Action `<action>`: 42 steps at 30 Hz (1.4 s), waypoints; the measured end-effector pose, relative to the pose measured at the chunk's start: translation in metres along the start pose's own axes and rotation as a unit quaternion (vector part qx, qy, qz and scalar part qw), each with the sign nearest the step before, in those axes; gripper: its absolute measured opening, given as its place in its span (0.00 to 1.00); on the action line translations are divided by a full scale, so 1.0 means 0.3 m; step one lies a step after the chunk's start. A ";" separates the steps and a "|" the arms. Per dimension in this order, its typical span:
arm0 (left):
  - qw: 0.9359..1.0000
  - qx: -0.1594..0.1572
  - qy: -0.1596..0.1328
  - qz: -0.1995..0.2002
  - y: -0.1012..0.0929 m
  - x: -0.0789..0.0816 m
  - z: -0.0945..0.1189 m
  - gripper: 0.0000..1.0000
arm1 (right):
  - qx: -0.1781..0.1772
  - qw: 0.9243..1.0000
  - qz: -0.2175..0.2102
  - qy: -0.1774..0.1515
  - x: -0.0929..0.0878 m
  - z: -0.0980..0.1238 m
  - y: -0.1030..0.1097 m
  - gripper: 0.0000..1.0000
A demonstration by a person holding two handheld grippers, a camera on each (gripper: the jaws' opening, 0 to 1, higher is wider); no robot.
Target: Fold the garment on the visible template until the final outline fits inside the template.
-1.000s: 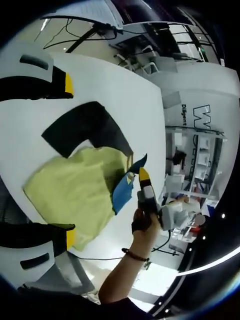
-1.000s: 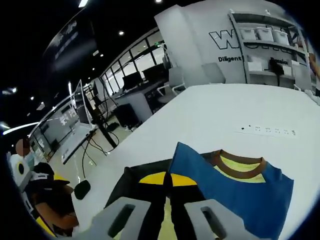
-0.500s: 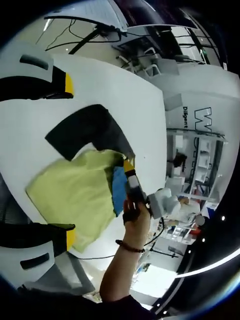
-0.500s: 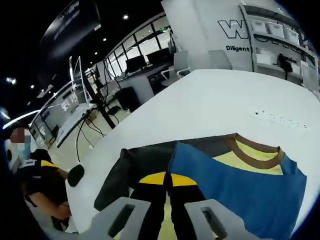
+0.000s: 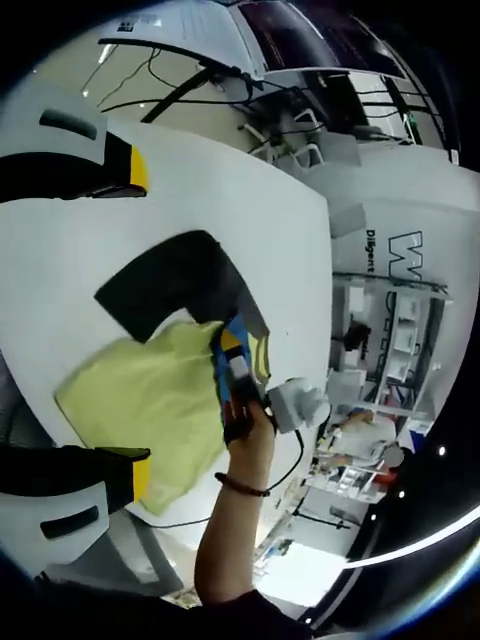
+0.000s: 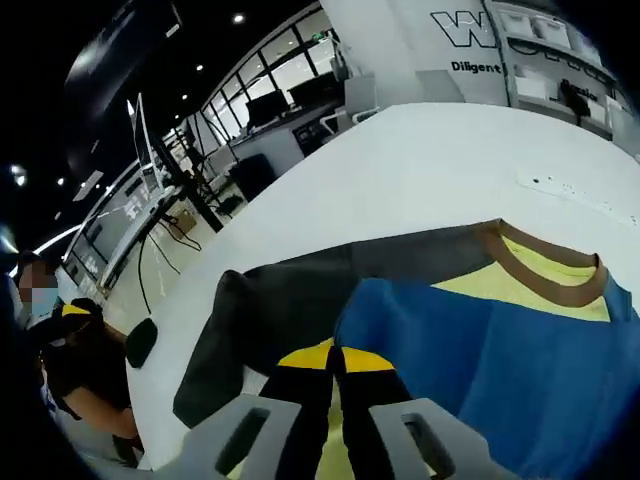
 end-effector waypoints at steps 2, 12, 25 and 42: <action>1.000 0.000 0.000 0.000 0.000 -0.001 0.000 0.99 | 0.001 1.000 0.005 0.006 -0.008 -0.014 0.014 0.00; 1.000 0.006 0.001 0.006 0.013 -0.012 0.002 0.99 | 0.001 0.999 0.025 0.033 -0.066 -0.066 0.054 0.00; 0.999 0.031 -0.001 0.016 0.069 -0.033 0.041 0.99 | -0.007 0.992 0.011 0.122 -0.261 -0.253 0.009 0.49; 0.999 0.039 0.000 0.030 0.092 -0.060 0.039 0.99 | -0.007 0.989 0.014 0.147 -0.339 -0.310 -0.010 0.95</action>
Point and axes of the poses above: the point that each gripper's makers call its tool centre point, and the gripper's own axes: z roughly backward along the fingers, y roughly to its left, x roughly out of its top, the point moved 4 cm from there along z, roughly backward along the fingers, and after that the axes turned 13 degrees about -z, right-handed, at the moved point
